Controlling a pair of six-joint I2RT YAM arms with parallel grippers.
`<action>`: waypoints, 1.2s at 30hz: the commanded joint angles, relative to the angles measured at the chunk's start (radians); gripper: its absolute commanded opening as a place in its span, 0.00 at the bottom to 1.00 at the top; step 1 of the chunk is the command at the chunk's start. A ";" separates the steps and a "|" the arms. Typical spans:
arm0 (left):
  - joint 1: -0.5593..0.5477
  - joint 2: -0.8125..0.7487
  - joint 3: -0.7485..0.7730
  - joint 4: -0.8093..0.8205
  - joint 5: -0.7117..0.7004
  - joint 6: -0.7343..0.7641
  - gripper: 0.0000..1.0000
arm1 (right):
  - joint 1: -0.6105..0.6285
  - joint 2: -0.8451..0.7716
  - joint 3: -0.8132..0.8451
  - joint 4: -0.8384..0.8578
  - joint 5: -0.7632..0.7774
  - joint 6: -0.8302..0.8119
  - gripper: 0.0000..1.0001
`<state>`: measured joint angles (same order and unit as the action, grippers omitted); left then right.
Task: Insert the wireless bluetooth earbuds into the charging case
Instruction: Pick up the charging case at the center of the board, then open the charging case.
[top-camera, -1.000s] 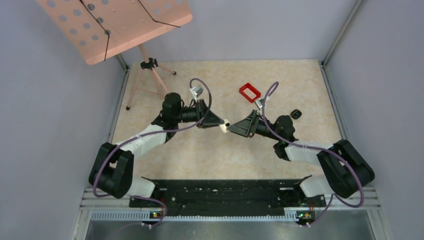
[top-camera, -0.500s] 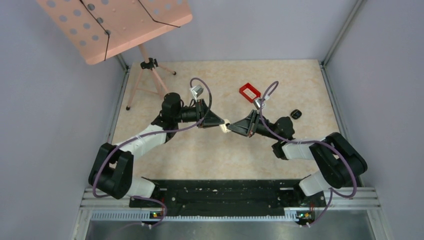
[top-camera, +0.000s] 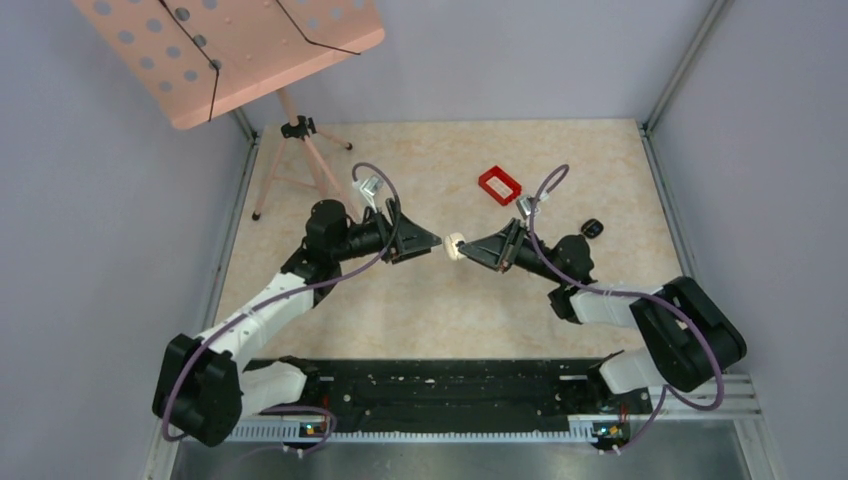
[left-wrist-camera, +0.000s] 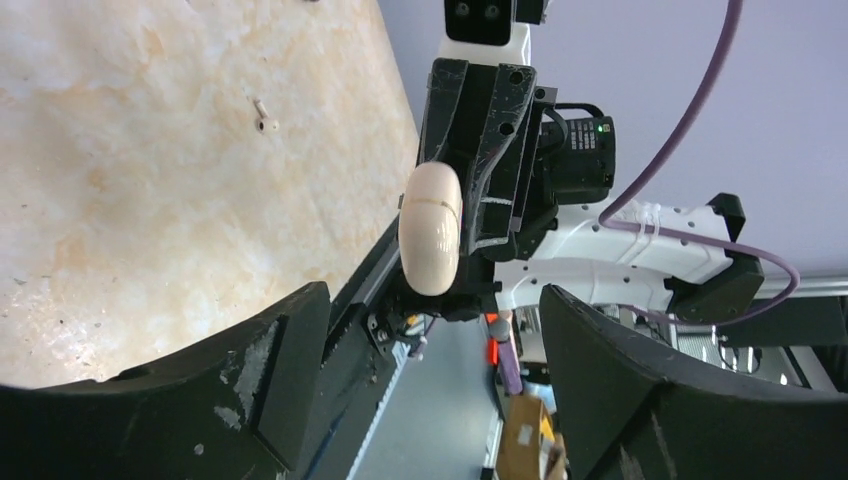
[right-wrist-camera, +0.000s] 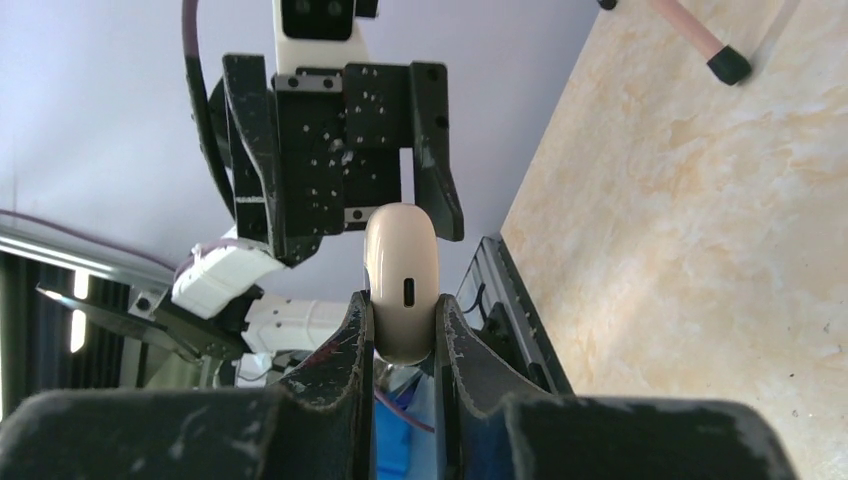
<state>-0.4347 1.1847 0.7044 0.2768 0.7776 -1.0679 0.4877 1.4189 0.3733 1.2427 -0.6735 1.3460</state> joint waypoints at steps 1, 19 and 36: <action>-0.009 -0.093 -0.088 0.112 -0.154 0.002 0.78 | -0.007 -0.083 0.005 -0.065 0.076 -0.068 0.00; -0.087 0.096 -0.079 0.398 -0.066 -0.101 0.68 | 0.001 -0.122 0.035 -0.143 0.097 -0.101 0.00; -0.091 0.186 -0.072 0.544 -0.029 -0.215 0.30 | 0.008 -0.127 0.033 -0.144 0.090 -0.099 0.00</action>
<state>-0.5182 1.3647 0.5949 0.7517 0.7223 -1.2778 0.4889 1.3155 0.3748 1.0725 -0.5766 1.2644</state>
